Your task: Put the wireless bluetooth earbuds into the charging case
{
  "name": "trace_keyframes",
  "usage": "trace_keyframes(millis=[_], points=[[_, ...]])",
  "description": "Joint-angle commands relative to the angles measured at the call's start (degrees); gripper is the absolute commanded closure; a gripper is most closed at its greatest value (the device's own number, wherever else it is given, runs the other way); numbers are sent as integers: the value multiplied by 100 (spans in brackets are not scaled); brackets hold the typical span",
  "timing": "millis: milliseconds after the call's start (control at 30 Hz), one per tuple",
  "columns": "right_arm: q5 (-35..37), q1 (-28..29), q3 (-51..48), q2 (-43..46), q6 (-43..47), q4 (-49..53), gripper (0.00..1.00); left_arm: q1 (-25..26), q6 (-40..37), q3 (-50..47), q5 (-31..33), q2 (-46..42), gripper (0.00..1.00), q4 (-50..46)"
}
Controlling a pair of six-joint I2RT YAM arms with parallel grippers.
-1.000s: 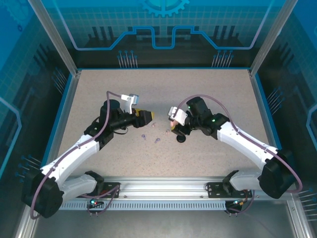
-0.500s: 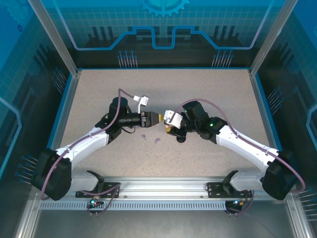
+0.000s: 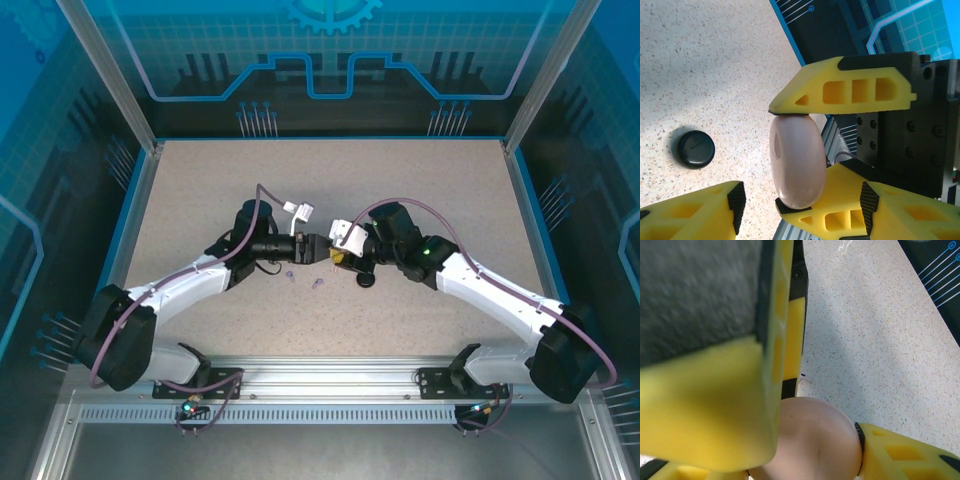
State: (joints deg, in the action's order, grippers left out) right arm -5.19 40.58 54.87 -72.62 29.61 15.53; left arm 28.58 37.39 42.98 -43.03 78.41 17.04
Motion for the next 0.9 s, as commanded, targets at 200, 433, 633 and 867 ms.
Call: trace_keyframes(millis=[200, 433, 633, 867], points=[[-201, 133, 153, 121, -4, -230, 50, 90, -47, 284, -180, 188, 44, 85], [-107, 182, 168, 65, -23, -261, 50, 135, -20, 281, -174, 252, 49, 163], [-9, 185, 289, -46, -51, -250, 50, 158, -88, 302, -249, 270, 54, 67], [76, 174, 430, -147, -86, -183, 49, 157, -161, 319, -297, 271, 66, 19]])
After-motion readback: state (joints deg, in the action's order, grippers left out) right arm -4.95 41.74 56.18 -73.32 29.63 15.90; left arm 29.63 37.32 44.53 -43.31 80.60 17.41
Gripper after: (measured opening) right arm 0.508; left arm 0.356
